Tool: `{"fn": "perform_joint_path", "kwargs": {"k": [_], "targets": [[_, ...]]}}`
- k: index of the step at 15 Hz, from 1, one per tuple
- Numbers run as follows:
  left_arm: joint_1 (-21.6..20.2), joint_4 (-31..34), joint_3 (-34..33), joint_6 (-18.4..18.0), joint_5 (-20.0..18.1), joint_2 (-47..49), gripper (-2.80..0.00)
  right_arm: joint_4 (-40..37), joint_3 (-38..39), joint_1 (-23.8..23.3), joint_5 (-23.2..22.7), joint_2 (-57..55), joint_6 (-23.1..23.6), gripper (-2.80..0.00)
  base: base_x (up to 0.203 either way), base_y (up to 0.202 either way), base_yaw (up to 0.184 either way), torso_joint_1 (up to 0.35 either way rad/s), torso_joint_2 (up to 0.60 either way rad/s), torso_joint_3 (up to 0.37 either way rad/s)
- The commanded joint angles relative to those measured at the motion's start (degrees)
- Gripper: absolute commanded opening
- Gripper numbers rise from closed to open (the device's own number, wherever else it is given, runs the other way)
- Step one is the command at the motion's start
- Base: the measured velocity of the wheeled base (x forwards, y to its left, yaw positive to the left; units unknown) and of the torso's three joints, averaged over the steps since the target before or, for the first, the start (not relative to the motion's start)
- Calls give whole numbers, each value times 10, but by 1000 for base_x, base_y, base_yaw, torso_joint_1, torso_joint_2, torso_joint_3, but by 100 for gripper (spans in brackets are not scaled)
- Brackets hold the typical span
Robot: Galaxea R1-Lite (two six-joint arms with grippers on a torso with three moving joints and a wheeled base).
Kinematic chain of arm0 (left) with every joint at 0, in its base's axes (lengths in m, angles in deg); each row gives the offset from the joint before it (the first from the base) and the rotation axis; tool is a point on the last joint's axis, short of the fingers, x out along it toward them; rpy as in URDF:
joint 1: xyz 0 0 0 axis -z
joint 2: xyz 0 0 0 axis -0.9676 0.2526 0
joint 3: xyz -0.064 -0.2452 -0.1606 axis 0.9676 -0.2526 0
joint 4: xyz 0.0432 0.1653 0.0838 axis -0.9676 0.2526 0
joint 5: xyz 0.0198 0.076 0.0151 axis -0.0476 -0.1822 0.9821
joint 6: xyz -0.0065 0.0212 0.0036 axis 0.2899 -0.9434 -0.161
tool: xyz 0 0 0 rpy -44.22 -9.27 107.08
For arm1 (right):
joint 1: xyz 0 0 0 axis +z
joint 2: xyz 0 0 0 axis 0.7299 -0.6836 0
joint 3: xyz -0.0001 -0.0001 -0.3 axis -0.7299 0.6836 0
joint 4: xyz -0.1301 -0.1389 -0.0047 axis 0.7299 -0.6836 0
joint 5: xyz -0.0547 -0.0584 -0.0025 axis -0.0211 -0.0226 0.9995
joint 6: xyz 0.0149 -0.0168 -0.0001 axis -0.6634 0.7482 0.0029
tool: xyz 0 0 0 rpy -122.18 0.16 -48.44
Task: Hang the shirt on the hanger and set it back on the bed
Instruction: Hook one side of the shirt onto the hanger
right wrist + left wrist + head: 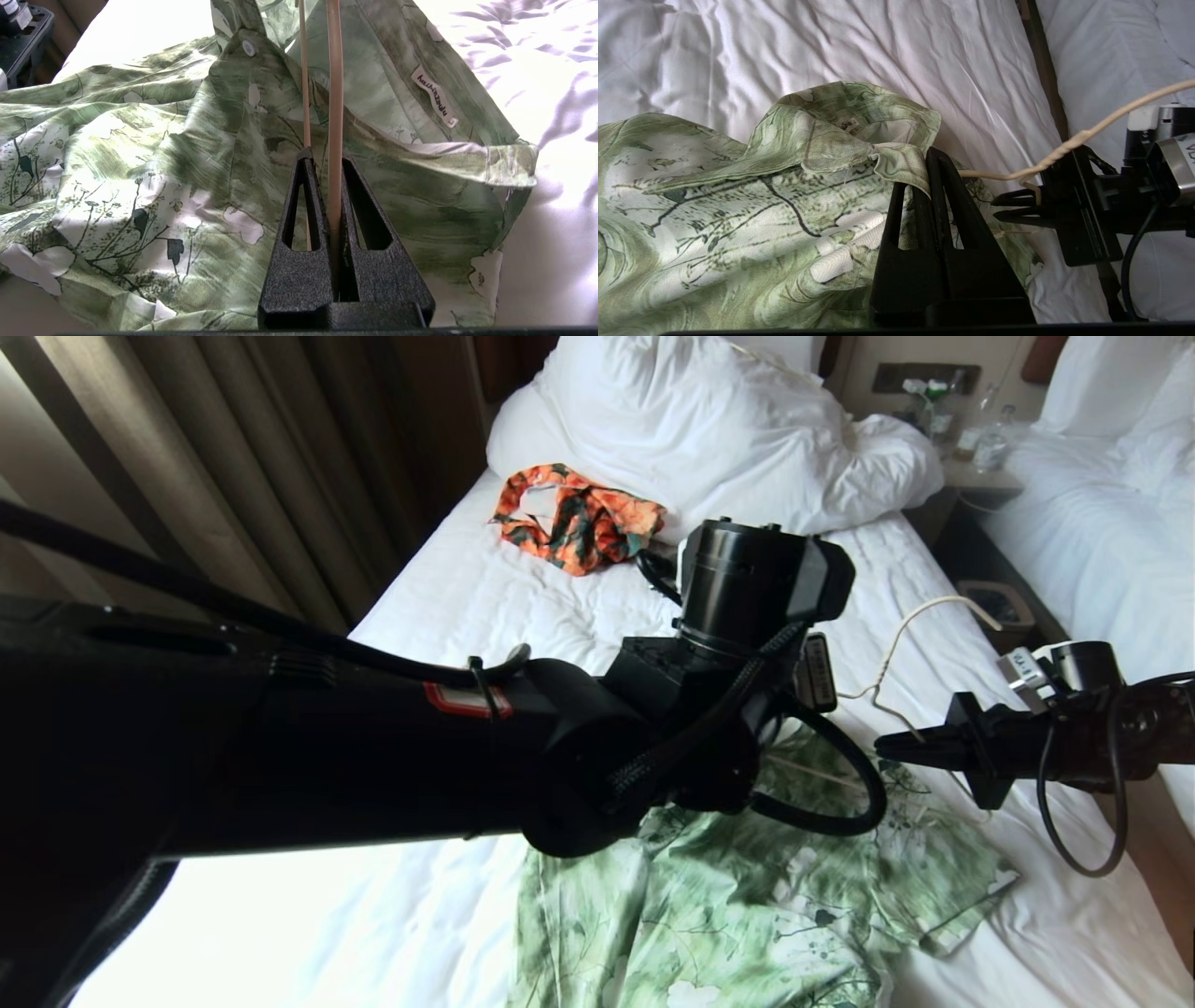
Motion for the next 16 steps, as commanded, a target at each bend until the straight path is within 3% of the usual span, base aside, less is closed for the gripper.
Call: {"fn": "perform_joint_path", "kwargs": {"k": [1,4,7,16], "targets": [[38,-2,1,4,10,3,-280,0,3,11,-4,9,4,-280,0,0,0,0,0,0],[106,-3,-5,8,22,11,-280,-1,8,32,-5,27,4,-280,0,0,0,0,0,0],[131,-27,-40,9,25,43,-280,0,28,58,-6,48,4,-280,0,0,0,0,0,0],[162,-43,14,-90,24,44,-280,4,76,115,-8,78,6,-280,0,0,0,0,0,0]]}}
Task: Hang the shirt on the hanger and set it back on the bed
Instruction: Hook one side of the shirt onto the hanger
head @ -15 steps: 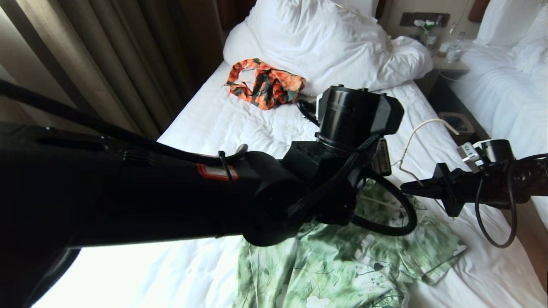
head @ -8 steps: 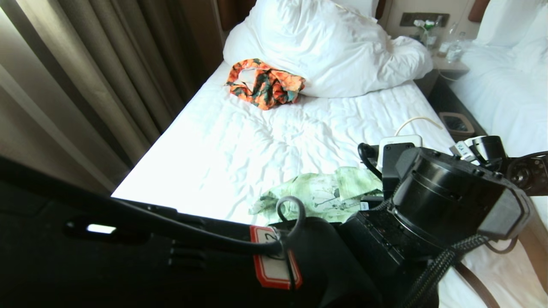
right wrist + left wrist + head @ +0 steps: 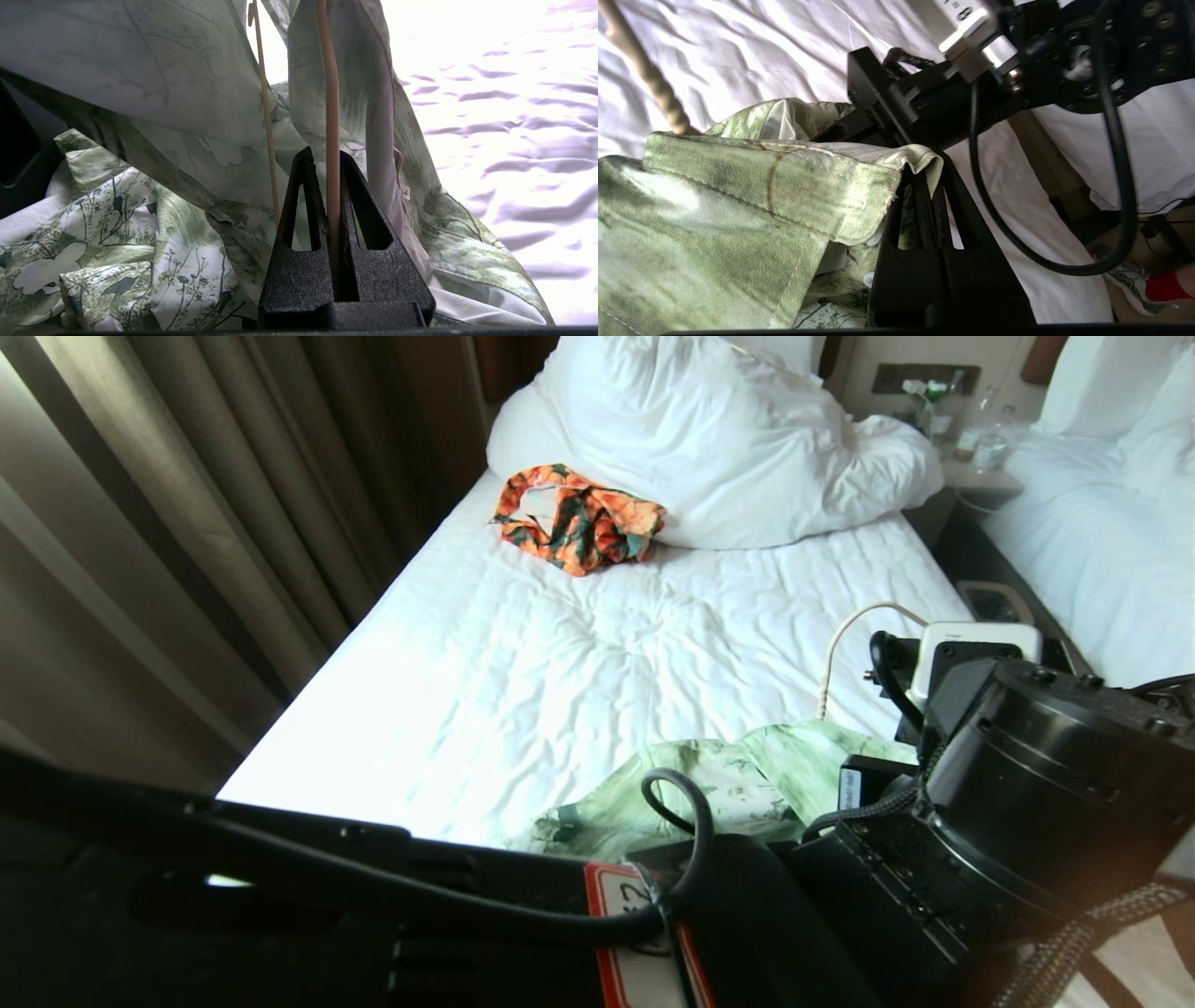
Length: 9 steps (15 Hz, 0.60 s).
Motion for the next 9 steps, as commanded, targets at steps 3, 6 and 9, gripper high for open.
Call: {"fn": "perform_joint_path", "kwargs": {"k": [3,6,9], "targets": [[14,1,3,0,2,4,-280,0,8,5,-6,10,4,-280,0,0,0,0,0,0],[14,4,2,-5,0,6,0,0,8,5,-10,13,4,-280,0,0,0,0,0,0],[35,12,-5,-5,-8,2,0,0,7,3,-11,11,4,-280,0,0,0,0,0,0]]}}
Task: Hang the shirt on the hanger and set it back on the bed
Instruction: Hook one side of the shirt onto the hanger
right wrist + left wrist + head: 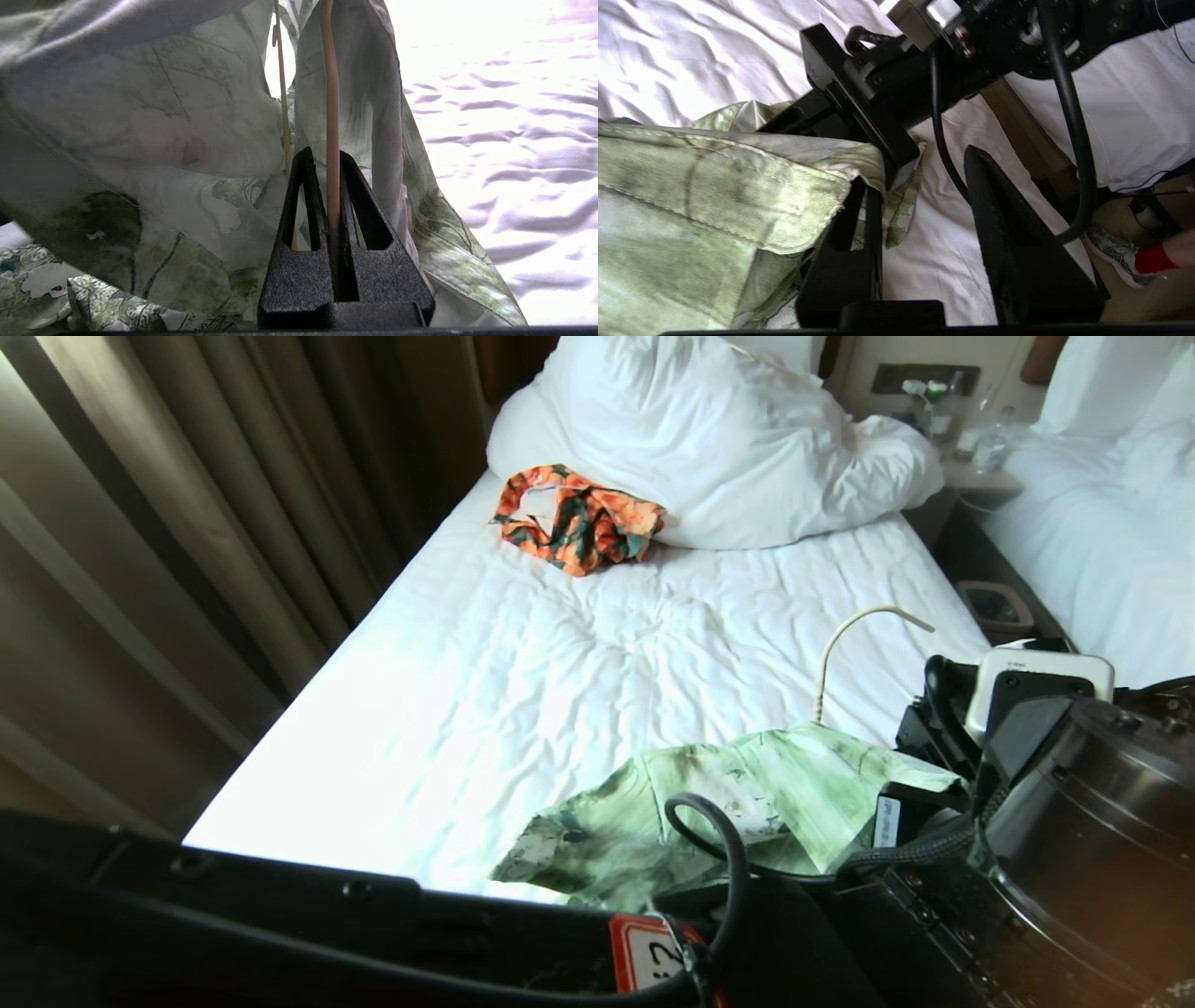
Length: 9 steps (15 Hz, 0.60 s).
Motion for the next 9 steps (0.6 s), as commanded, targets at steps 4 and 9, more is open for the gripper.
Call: {"fn": "perform_joint_path", "kwargs": {"k": [4,9], "targets": [[55,23,-71,3,-36,-38,0,0,-4,-8,-12,-1,4,-280,0,0,0,0,0,0],[73,45,-140,29,-37,-47,0,0,-9,-16,-15,-2,3,-280,0,0,0,0,0,0]]}}
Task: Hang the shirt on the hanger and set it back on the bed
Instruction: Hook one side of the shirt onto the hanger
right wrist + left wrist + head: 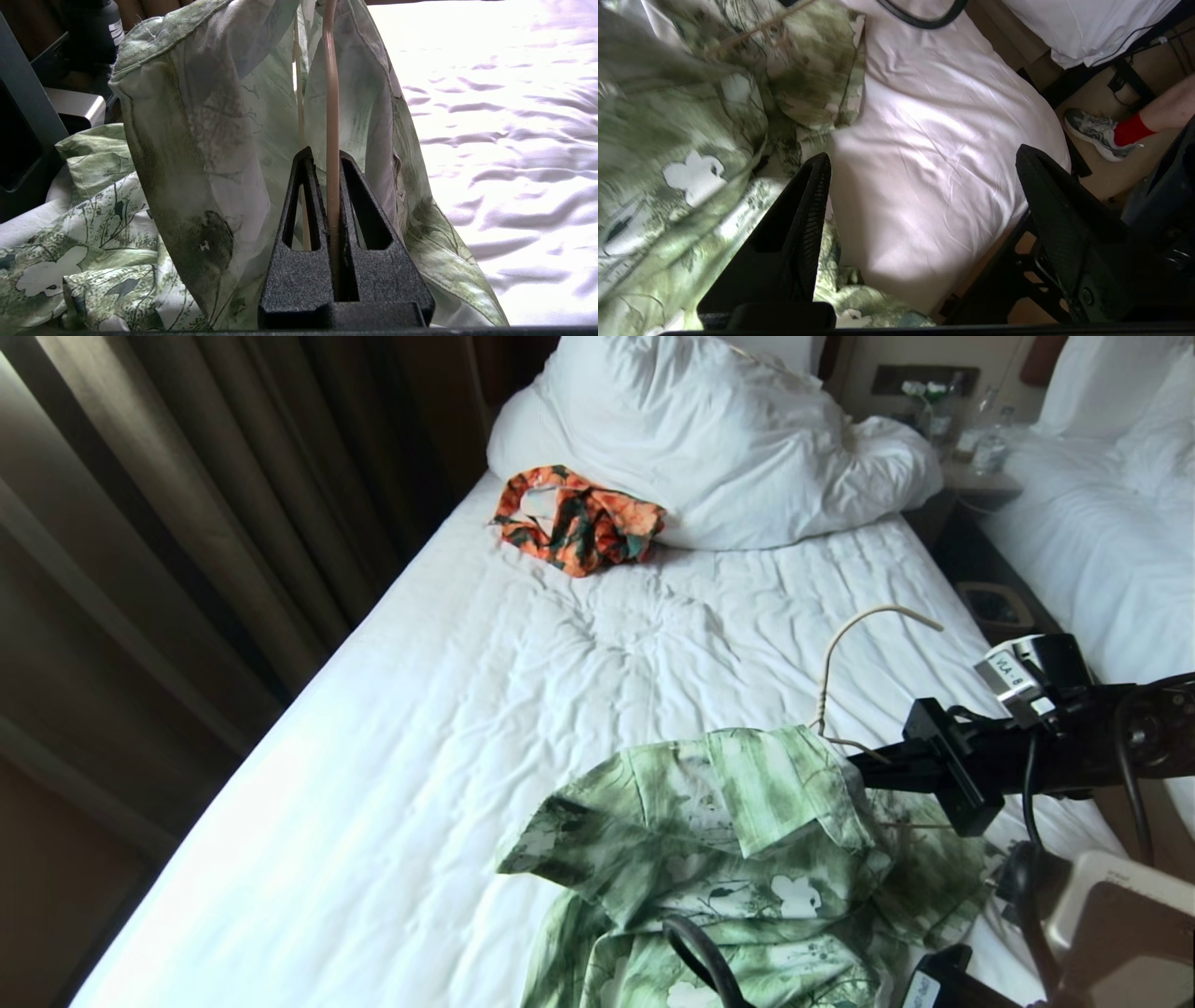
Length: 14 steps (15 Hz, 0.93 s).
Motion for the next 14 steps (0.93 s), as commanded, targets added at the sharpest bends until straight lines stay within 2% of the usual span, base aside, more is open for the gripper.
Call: {"fn": "perform_joint_path", "kwargs": {"k": [1,2,6,10,11,14], "targets": [[1,2,-31,15,5,-10,-64,0,0,-4,-6,-1,3,-280,0,0,0,0,0,0],[-6,2,-44,16,5,-25,-280,0,1,-4,-6,0,4,-280,0,0,0,0,0,0],[-31,2,-136,3,5,-131,-280,-2,0,-1,-7,4,3,-280,0,0,0,0,0,0],[-46,6,-210,-47,5,-265,-280,0,25,2,-9,-4,4,-280,0,0,0,0,0,0],[-60,8,-225,-61,3,-294,-280,0,22,2,-9,1,4,-280,0,0,0,0,0,0],[-140,9,-247,-105,-21,-336,-280,0,23,12,-9,5,3,-280,0,0,0,0,0,0]]}}
